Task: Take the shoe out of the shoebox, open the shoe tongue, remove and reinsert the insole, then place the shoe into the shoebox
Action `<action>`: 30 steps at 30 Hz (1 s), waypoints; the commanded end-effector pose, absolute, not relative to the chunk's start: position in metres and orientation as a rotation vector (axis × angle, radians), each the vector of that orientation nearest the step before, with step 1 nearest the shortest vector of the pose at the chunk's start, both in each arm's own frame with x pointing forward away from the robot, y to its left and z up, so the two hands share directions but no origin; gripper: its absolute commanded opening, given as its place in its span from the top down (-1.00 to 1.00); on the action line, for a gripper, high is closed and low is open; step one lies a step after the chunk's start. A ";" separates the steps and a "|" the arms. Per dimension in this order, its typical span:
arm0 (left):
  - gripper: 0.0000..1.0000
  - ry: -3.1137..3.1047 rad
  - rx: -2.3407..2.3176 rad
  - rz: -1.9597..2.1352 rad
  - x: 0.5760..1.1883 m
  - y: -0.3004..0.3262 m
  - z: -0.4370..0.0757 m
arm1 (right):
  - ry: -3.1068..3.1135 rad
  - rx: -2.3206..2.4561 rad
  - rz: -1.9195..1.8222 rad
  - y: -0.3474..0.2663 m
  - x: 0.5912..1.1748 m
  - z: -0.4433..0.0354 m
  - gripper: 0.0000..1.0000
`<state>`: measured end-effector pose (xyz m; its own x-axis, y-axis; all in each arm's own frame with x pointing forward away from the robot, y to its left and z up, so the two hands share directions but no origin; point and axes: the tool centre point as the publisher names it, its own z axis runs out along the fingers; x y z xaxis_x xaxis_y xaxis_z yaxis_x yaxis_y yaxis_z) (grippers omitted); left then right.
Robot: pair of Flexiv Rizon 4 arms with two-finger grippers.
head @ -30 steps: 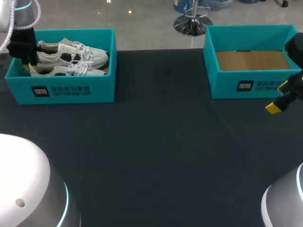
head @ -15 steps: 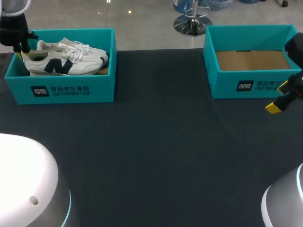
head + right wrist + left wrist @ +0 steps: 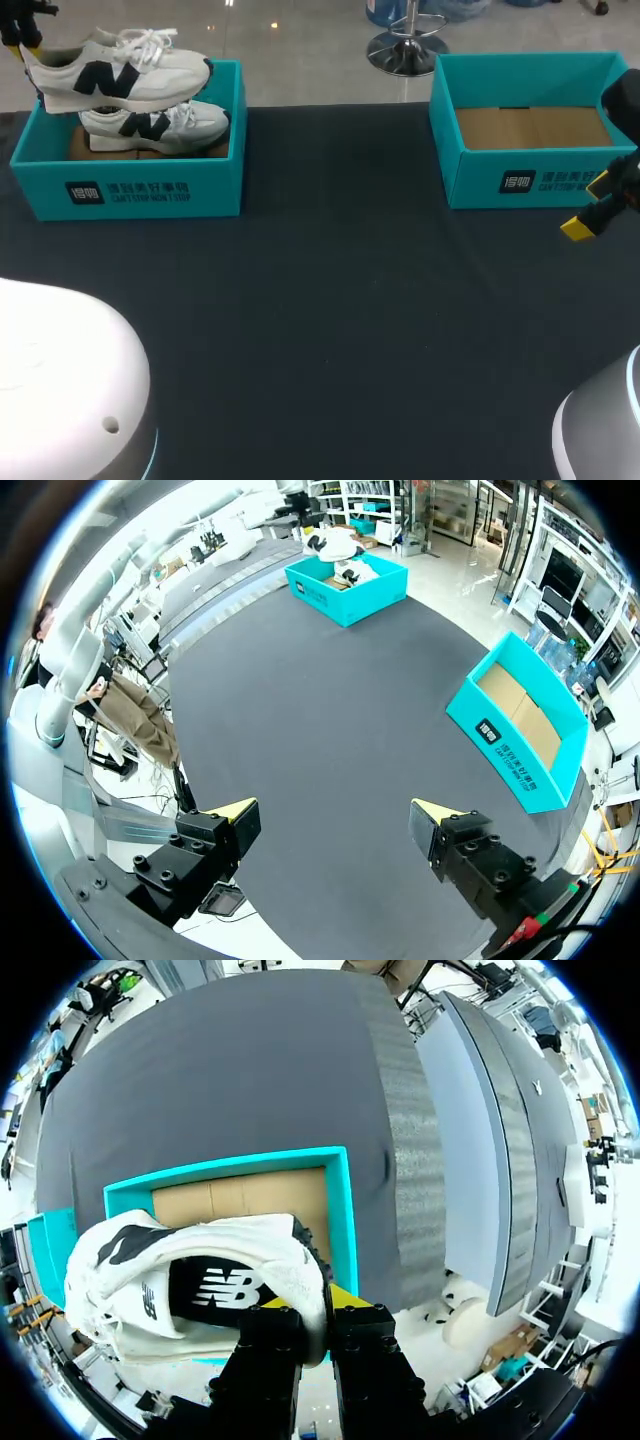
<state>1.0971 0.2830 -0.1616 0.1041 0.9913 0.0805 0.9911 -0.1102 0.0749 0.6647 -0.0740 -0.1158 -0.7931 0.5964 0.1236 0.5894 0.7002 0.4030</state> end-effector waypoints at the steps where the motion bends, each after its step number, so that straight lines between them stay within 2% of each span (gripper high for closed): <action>1: 1.00 2.082 2.337 0.176 1.094 0.279 -0.125 | 2.887 1.006 0.669 -0.073 0.668 -0.116 -1.00; 21: 1.00 2.136 2.325 0.178 1.095 0.278 -0.124 | 2.887 1.006 0.669 -0.073 0.668 -0.116 -1.00; 30: 1.00 2.167 2.292 0.096 1.035 0.205 -0.119 | 2.887 1.006 0.669 -0.073 0.668 -0.116 -1.00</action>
<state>1.0658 0.2276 -0.1262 0.0611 0.9979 0.0234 0.9981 -0.0611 0.0009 0.6647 -0.0739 -0.1158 -0.7932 0.5963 0.1234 0.5892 0.7004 0.4029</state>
